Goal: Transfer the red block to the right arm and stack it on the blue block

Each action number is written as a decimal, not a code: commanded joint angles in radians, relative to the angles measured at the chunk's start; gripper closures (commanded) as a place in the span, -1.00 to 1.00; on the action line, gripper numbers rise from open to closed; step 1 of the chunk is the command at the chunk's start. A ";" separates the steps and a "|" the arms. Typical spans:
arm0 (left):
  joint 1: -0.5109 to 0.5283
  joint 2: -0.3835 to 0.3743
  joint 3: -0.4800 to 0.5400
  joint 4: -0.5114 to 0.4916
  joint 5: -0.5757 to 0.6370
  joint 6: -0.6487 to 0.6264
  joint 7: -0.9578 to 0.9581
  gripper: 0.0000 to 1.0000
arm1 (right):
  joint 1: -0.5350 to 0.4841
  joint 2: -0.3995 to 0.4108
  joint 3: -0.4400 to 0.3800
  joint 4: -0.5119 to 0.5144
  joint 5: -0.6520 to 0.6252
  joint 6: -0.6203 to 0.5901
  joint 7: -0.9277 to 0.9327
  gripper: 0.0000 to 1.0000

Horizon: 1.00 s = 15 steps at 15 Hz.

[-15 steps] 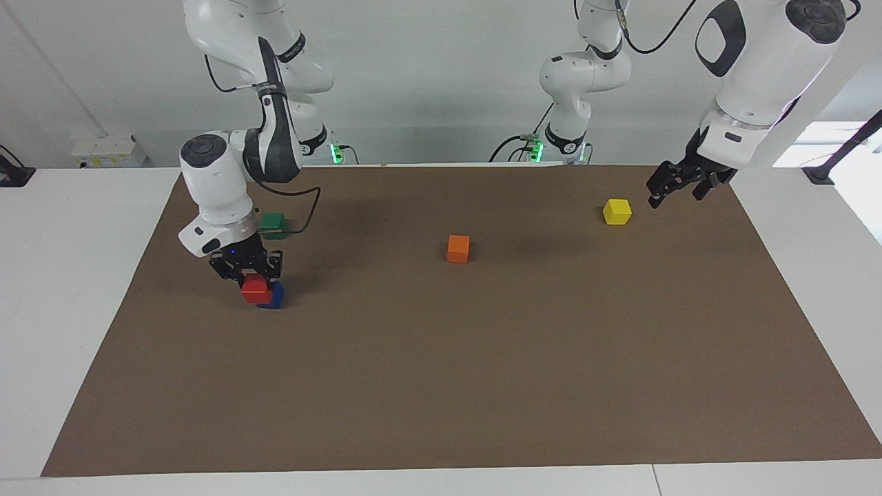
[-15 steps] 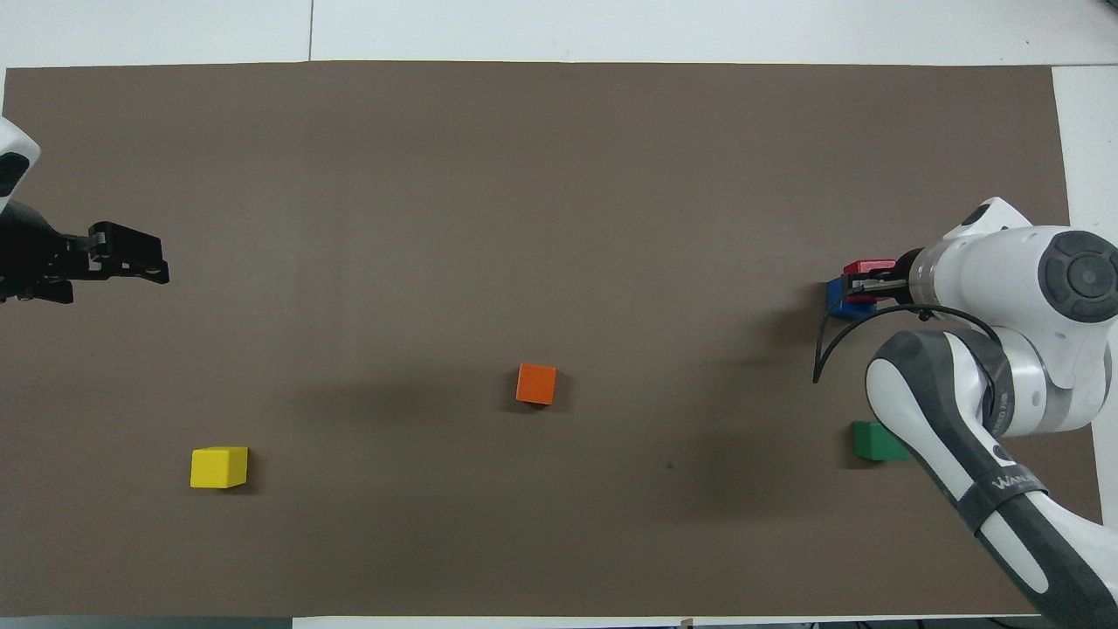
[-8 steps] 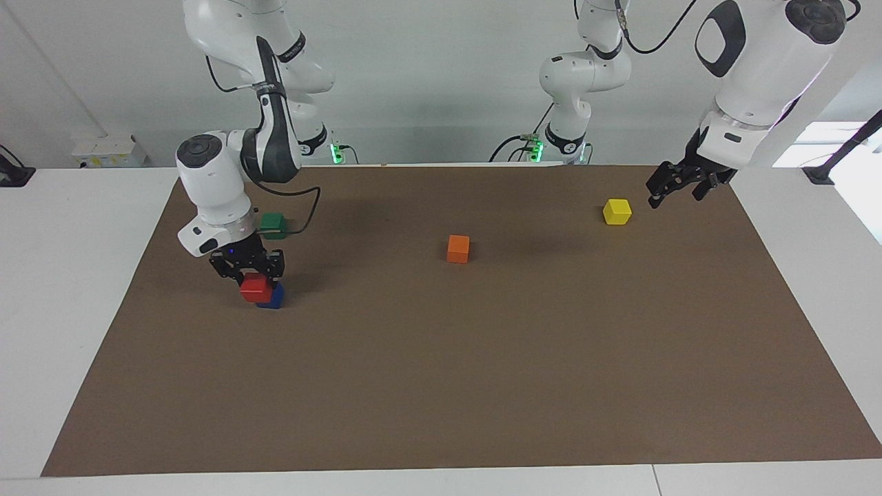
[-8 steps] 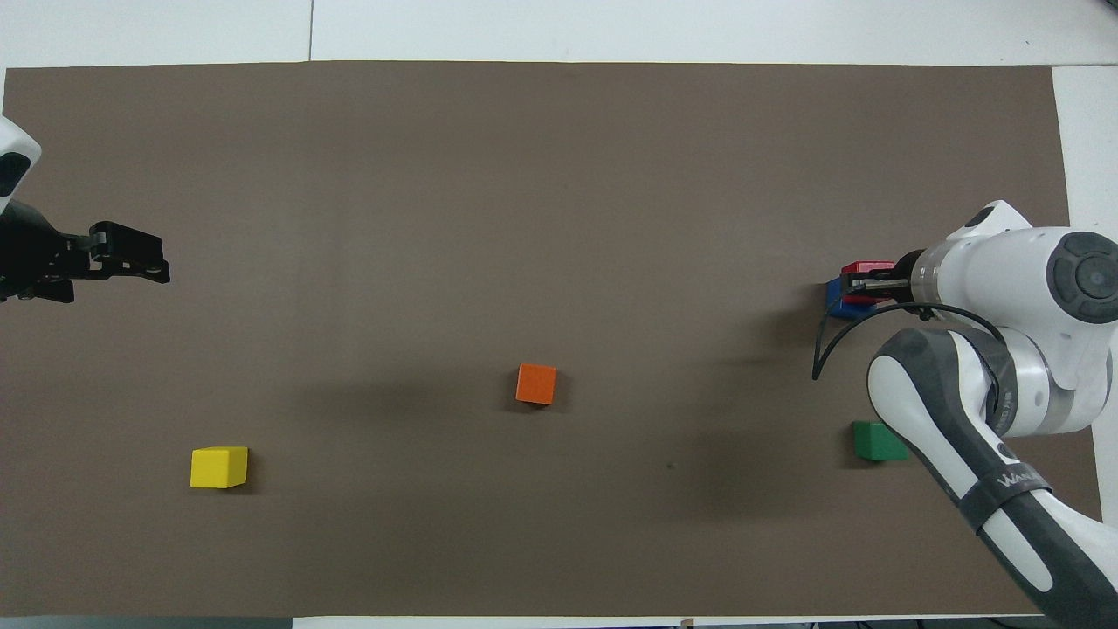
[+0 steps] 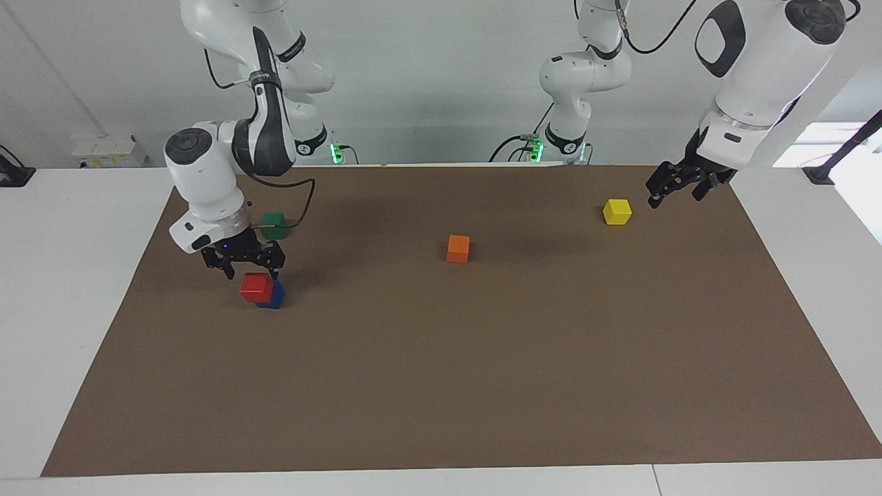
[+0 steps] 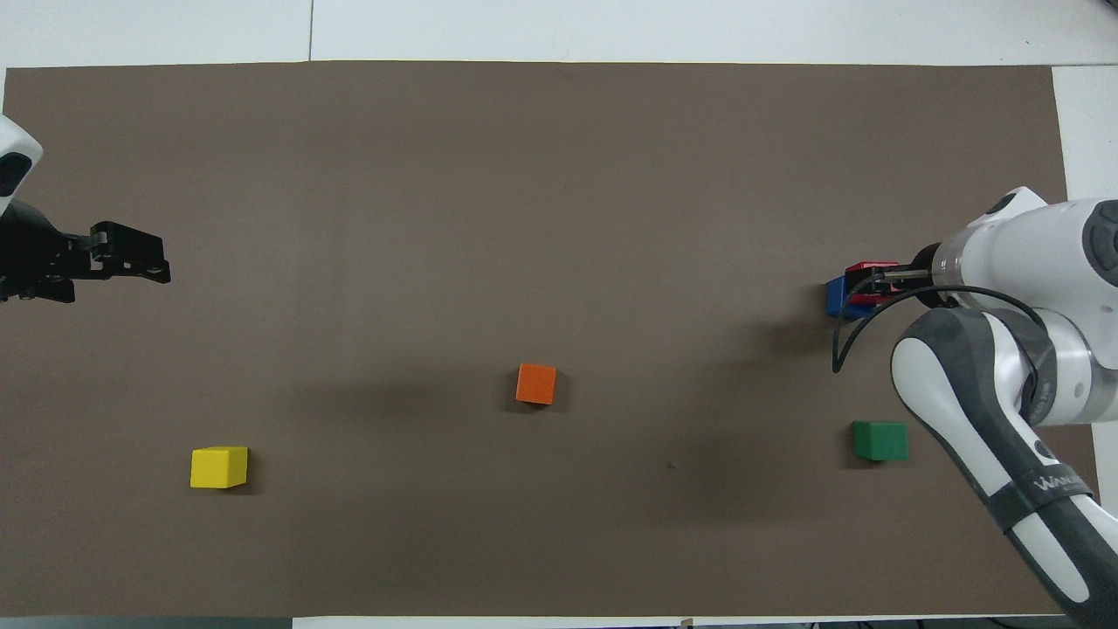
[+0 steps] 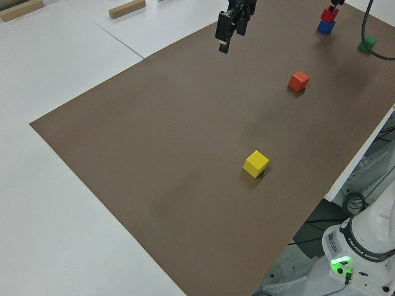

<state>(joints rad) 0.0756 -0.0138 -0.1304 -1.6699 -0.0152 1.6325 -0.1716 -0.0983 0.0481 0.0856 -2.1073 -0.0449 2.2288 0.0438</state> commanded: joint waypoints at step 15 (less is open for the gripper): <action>-0.008 -0.011 0.008 0.009 -0.017 -0.092 0.011 -1.00 | 0.000 -0.060 -0.039 0.481 0.014 -0.710 -0.209 -1.00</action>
<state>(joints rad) 0.0742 -0.0150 -0.1304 -1.6692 -0.0165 1.5706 -0.1716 -0.0978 -0.0233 0.0733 -1.6840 -0.0448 1.5737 -0.1232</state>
